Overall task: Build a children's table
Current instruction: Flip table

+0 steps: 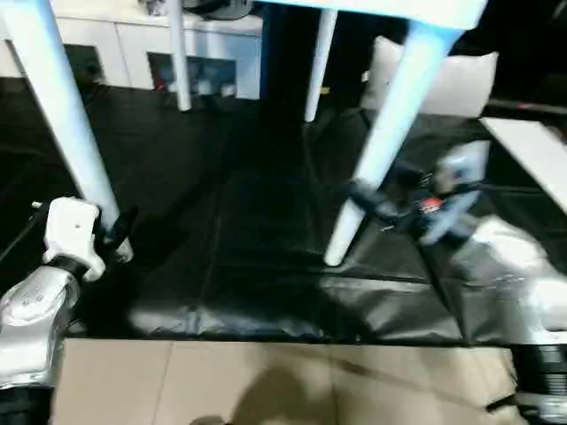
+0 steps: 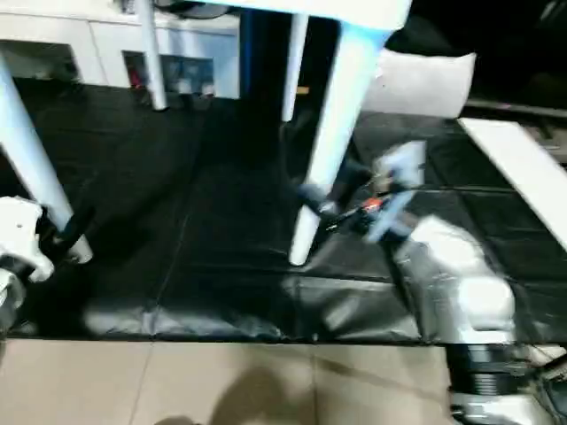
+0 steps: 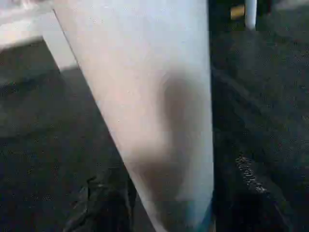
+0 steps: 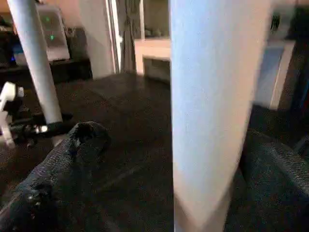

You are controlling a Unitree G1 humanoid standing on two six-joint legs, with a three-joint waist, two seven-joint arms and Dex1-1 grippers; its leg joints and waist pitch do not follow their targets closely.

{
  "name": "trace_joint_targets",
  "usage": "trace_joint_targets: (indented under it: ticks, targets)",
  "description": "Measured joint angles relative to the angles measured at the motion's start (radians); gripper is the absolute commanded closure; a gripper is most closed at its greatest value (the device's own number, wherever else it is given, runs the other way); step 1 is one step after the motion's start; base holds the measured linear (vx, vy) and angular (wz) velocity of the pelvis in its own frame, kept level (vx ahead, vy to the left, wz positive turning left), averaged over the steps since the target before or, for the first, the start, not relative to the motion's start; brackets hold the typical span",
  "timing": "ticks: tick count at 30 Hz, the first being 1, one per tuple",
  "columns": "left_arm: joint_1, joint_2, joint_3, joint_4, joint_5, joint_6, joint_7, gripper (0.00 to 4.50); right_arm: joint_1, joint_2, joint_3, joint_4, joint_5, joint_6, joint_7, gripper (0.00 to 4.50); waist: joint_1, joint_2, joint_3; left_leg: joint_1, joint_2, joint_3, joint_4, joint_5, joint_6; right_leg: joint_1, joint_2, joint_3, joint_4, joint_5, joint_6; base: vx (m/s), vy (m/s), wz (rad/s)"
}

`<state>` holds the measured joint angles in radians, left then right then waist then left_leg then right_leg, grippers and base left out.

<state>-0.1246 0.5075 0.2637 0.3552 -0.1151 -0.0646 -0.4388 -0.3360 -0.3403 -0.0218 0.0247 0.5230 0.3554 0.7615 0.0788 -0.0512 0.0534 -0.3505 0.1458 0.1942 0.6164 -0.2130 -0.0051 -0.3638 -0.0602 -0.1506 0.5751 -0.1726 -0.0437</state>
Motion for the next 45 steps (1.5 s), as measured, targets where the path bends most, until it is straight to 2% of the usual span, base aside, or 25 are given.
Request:
trace_joint_targets:
  ticks: [4,10,11,12,13,14,16,17,18,19,22,23,26,27,29,34,35,37,38,39,40,41,43,44,45]
  targets:
    - [0.087,-0.010,0.047,0.005,-0.057,-0.043,-0.041,1.68,0.080,0.010,-0.021,-0.002,0.001,-0.001,-0.033,0.00,0.000,-0.014,0.003,-0.002,0.000,0.000,0.000,-0.002,-0.002,-0.002,0.000,0.000,0.000,0.000,0.000,0.000,0.000,0.00]
    - [0.163,-0.030,0.117,-0.106,-0.175,-0.068,-0.095,1.62,0.205,0.054,-0.068,-0.078,0.029,-0.017,-0.082,0.00,0.014,-0.008,0.006,-0.001,0.000,0.000,-0.005,-0.003,-0.004,-0.003,0.000,0.000,0.001,-0.002,-0.002,0.000,0.000,0.00]
    - [0.189,-0.042,0.127,-0.155,-0.196,-0.060,-0.095,1.62,0.230,0.058,-0.077,-0.108,0.029,-0.018,-0.100,0.00,0.015,0.001,0.010,-0.001,0.000,0.000,-0.005,-0.003,-0.004,-0.003,0.000,0.000,0.000,-0.002,-0.002,0.000,0.000,0.00]
    - [0.224,-0.052,0.132,-0.219,-0.219,-0.048,-0.096,1.62,0.264,0.062,-0.093,-0.137,0.029,-0.020,-0.117,0.00,0.017,0.002,0.009,0.001,0.000,0.000,-0.006,-0.004,-0.005,-0.001,0.000,0.000,0.000,-0.004,-0.002,0.000,0.000,0.00]
    - [0.247,-0.059,0.130,-0.272,-0.234,-0.021,-0.091,1.62,0.283,0.063,-0.099,-0.156,0.029,-0.019,-0.137,0.00,0.022,0.013,0.011,0.000,0.000,0.000,-0.006,-0.004,-0.005,-0.002,0.000,0.000,0.000,-0.004,-0.002,0.000,0.000,0.00]
    - [0.280,-0.077,0.118,-0.353,-0.250,0.007,-0.086,1.62,0.320,0.065,-0.108,-0.195,0.029,-0.019,-0.154,0.00,0.024,0.015,0.010,0.002,0.000,0.000,-0.006,-0.004,-0.005,0.000,0.000,0.000,0.000,-0.004,-0.002,0.000,0.000,0.00]
    - [0.302,-0.099,0.082,-0.433,-0.269,0.057,-0.072,1.62,0.356,0.072,-0.108,-0.233,0.028,-0.014,-0.175,0.00,0.032,0.027,0.013,0.003,0.000,0.000,-0.006,-0.004,-0.005,0.000,0.000,0.000,0.000,-0.004,-0.001,0.000,0.000,0.00]
    - [0.308,-0.116,0.060,-0.466,-0.280,0.084,-0.060,1.62,0.375,0.081,-0.105,-0.259,0.024,-0.011,-0.192,0.00,0.036,0.039,0.016,0.003,0.000,0.000,-0.006,-0.004,-0.006,0.000,0.000,0.000,0.000,-0.005,-0.001,0.000,0.000,0.00]
    - [0.310,-0.127,0.047,-0.479,-0.284,0.096,-0.054,1.62,0.381,0.086,-0.100,-0.270,0.023,-0.008,-0.202,0.00,0.035,0.040,0.016,0.005,0.000,0.000,-0.006,-0.004,-0.006,0.001,0.000,0.000,0.000,-0.005,-0.001,0.000,0.000,0.00]
    - [0.311,-0.142,0.035,-0.490,-0.283,0.103,-0.044,1.62,0.398,0.096,-0.095,-0.293,0.016,0.002,-0.225,0.00,0.036,0.059,0.021,0.005,0.000,-0.001,-0.006,-0.004,-0.006,0.001,0.000,-0.001,-0.002,-0.005,-0.001,0.000,0.000,0.00]
    - [0.333,-0.175,0.014,-0.511,-0.274,0.111,-0.010,1.62,0.444,0.125,-0.045,-0.331,-0.032,0.019,-0.291,0.00,0.021,0.076,0.022,0.014,0.000,-0.003,-0.008,-0.004,-0.006,0.007,0.001,-0.007,-0.011,-0.005,0.000,0.000,0.000,0.00]
    - [0.358,-0.183,0.007,-0.540,-0.271,0.123,0.002,1.62,0.464,0.130,-0.015,-0.339,-0.054,0.027,-0.306,0.00,0.011,0.080,0.023,0.019,0.000,-0.007,-0.012,-0.004,-0.006,0.015,0.001,-0.013,-0.019,-0.005,0.000,0.000,0.000,0.00]
    - [0.398,-0.189,0.001,-0.620,-0.272,0.163,0.029,1.62,0.478,0.130,0.015,-0.350,-0.086,0.038,-0.337,0.00,-0.003,0.077,0.022,0.019,0.004,-0.016,-0.013,-0.004,-0.006,0.023,0.001,-0.029,-0.030,-0.005,0.000,0.000,0.000,0.00]
    - [0.413,-0.190,0.003,-0.654,-0.274,0.180,0.041,1.62,0.480,0.130,0.023,-0.359,-0.108,0.048,-0.360,0.00,-0.012,0.073,0.021,0.017,0.005,-0.019,-0.014,-0.005,-0.007,0.033,0.002,-0.032,-0.033,-0.005,0.000,0.000,0.000,0.00]
    - [0.423,-0.190,0.005,-0.684,-0.276,0.204,0.057,1.62,0.477,0.128,0.037,-0.360,-0.132,0.068,-0.384,0.00,-0.021,0.066,0.019,0.019,0.004,-0.020,-0.014,-0.006,-0.009,0.032,0.003,-0.027,-0.032,-0.006,0.001,0.000,0.000,0.00]
    - [0.452,-0.190,0.007,-0.725,-0.274,0.232,0.082,1.62,0.452,0.142,0.066,-0.322,-0.194,0.056,-0.419,0.00,-0.021,0.062,0.019,0.016,0.000,-0.021,-0.014,-0.007,-0.010,0.030,0.002,-0.025,-0.034,-0.007,0.003,0.000,0.000,0.00]
    - [0.468,-0.190,0.007,-0.741,-0.275,0.243,0.083,1.62,0.453,0.143,0.073,-0.323,-0.202,0.050,-0.424,0.00,-0.020,0.062,0.016,0.007,0.000,-0.021,-0.014,-0.007,-0.009,0.026,0.002,-0.024,-0.034,-0.007,0.003,0.000,0.000,0.00]
    - [0.481,-0.190,0.007,-0.759,-0.274,0.257,0.087,1.62,0.455,0.141,0.076,-0.327,-0.208,0.040,-0.424,0.00,-0.019,0.057,-0.004,-0.021,-0.002,-0.021,-0.007,-0.002,0.000,-0.002,0.003,-0.020,-0.029,0.014,-0.002,0.000,0.000,0.00]
    - [0.481,-0.185,0.006,-0.770,-0.270,0.268,0.093,1.62,0.453,0.140,0.080,-0.327,-0.219,0.025,-0.425,0.00,-0.016,0.052,-0.021,-0.053,-0.002,-0.021,0.007,0.005,0.005,-0.037,0.003,-0.016,-0.012,0.019,0.002,0.000,0.000,0.00]
    - [0.480,-0.183,0.004,-0.773,-0.262,0.276,0.095,1.62,0.452,0.140,0.080,-0.326,-0.220,0.022,-0.425,0.00,-0.015,0.052,-0.028,-0.077,-0.001,-0.022,0.020,0.006,0.009,-0.059,0.003,-0.013,0.000,0.020,0.003,0.000,0.000,0.00]
    - [0.482,-0.183,-0.001,-0.773,-0.259,0.283,0.095,1.62,0.452,0.141,0.080,-0.323,-0.220,0.022,-0.425,0.00,-0.013,0.053,-0.033,-0.094,-0.002,-0.023,0.027,0.008,0.014,-0.077,0.003,-0.010,0.007,0.021,0.004,0.000,0.000,0.00]
    - [0.483,-0.182,-0.009,-0.773,-0.258,0.286,0.093,1.62,0.452,0.143,0.080,-0.318,-0.220,0.022,-0.425,0.00,-0.007,0.056,-0.034,-0.106,-0.002,-0.024,0.027,0.008,0.024,-0.086,0.003,-0.011,0.003,0.023,-0.004,-0.079,0.002,0.02]
    - [0.479,-0.171,-0.025,-0.772,-0.256,0.288,0.084,1.62,0.452,0.153,0.073,-0.315,-0.219,0.022,-0.427,0.00,0.005,0.066,-0.026,-0.097,0.000,-0.023,0.028,0.009,0.024,-0.077,0.002,-0.015,-0.006,0.028,-0.001,-0.093,0.008,-0.01]
    - [0.474,-0.170,-0.036,-0.768,-0.253,0.289,0.078,1.62,0.450,0.158,0.068,-0.315,-0.214,0.021,-0.427,0.00,-0.006,0.082,-0.007,-0.064,0.011,-0.022,0.031,0.000,0.010,-0.045,0.001,-0.034,-0.022,0.018,0.008,-0.142,0.038,-0.11]
    - [0.471,-0.170,-0.041,-0.764,-0.252,0.288,0.076,1.62,0.448,0.161,0.067,-0.315,-0.209,0.017,-0.425,0.00,-0.002,0.100,0.000,-0.057,0.022,-0.024,0.024,-0.001,0.008,-0.012,0.002,-0.048,-0.007,-0.005,0.015,-0.142,0.038,-0.11]
